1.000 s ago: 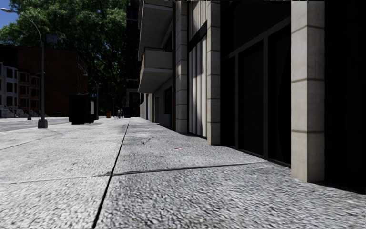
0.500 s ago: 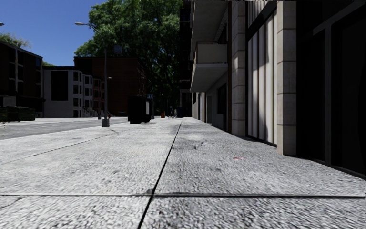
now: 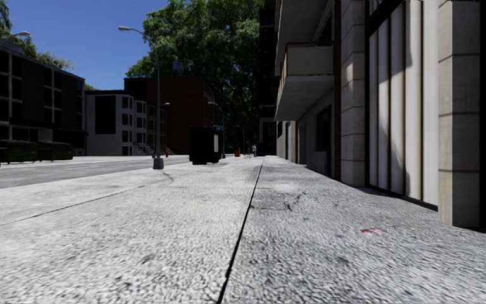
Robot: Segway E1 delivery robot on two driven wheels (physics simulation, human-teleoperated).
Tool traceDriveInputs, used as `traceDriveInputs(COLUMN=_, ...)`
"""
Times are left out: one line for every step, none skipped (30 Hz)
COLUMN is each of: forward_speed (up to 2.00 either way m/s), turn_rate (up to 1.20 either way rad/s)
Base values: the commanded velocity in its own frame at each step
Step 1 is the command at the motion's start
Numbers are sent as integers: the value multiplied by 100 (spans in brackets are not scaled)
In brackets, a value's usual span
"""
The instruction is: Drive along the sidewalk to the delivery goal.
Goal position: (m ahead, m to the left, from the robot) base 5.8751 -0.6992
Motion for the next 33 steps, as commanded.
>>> traceDriveInputs(forward_speed=159, turn_rate=0)
traceDriveInputs(forward_speed=200, turn_rate=0)
traceDriveInputs(forward_speed=200, turn_rate=0)
traceDriveInputs(forward_speed=200, turn_rate=0)
traceDriveInputs(forward_speed=200, turn_rate=0)
traceDriveInputs(forward_speed=200, turn_rate=0)
traceDriveInputs(forward_speed=200, turn_rate=0)
traceDriveInputs(forward_speed=200, turn_rate=0)
traceDriveInputs(forward_speed=200, turn_rate=0)
traceDriveInputs(forward_speed=200, turn_rate=0)
traceDriveInputs(forward_speed=200, turn_rate=0)
traceDriveInputs(forward_speed=200, turn_rate=0)
traceDriveInputs(forward_speed=200, turn_rate=0)
traceDriveInputs(forward_speed=200, turn_rate=0)
traceDriveInputs(forward_speed=200, turn_rate=0)
traceDriveInputs(forward_speed=200, turn_rate=0)
traceDriveInputs(forward_speed=200, turn_rate=0)
traceDriveInputs(forward_speed=200, turn_rate=0)
traceDriveInputs(forward_speed=200, turn_rate=0)
traceDriveInputs(forward_speed=200, turn_rate=0)
traceDriveInputs(forward_speed=200, turn_rate=0)
traceDriveInputs(forward_speed=200, turn_rate=0)
traceDriveInputs(forward_speed=200, turn_rate=0)
traceDriveInputs(forward_speed=200, turn_rate=-1)
traceDriveInputs(forward_speed=200, turn_rate=-1)
traceDriveInputs(forward_speed=200, turn_rate=-3)
traceDriveInputs(forward_speed=200, turn_rate=-9)
traceDriveInputs(forward_speed=200, turn_rate=-14)
traceDriveInputs(forward_speed=200, turn_rate=-18)
traceDriveInputs(forward_speed=200, turn_rate=-26)
traceDriveInputs(forward_speed=200, turn_rate=-26)
traceDriveInputs(forward_speed=200, turn_rate=-29)
traceDriveInputs(forward_speed=200, turn_rate=-29)
